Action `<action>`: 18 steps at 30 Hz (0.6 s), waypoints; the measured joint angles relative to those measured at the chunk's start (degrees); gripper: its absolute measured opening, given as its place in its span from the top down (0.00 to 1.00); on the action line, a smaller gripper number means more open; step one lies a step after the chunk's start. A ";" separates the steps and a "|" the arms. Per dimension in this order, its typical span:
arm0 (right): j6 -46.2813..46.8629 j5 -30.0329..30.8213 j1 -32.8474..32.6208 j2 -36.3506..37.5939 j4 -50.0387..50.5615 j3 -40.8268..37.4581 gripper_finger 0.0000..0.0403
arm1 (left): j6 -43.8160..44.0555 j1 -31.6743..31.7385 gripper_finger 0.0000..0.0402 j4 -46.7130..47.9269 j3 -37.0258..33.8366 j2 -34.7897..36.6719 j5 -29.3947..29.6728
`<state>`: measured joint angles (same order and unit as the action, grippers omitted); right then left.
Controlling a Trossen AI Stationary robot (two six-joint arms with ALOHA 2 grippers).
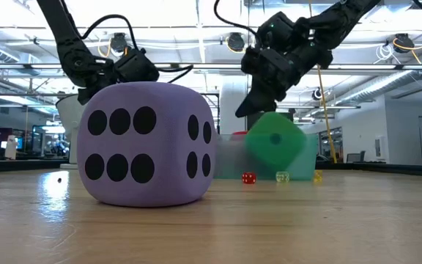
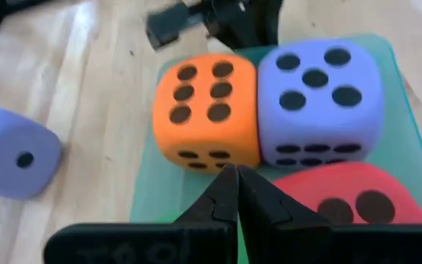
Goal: Pick & Place Dice
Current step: Adjust the big dice
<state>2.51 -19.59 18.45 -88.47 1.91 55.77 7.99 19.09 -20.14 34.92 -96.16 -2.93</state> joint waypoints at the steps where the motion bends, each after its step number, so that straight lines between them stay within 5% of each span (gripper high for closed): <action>1: 0.53 -0.02 -0.16 0.15 -0.10 0.20 1.00 | -0.06 0.05 0.94 -0.03 0.00 0.02 0.18; 18: 4.31 8.02 -2.75 8.80 37.82 7.11 1.00 | -5.31 0.26 0.94 6.20 -0.20 3.18 1.82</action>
<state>6.82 -11.57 15.71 -79.67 39.73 62.88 2.68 19.35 -13.94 34.72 -92.98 -1.11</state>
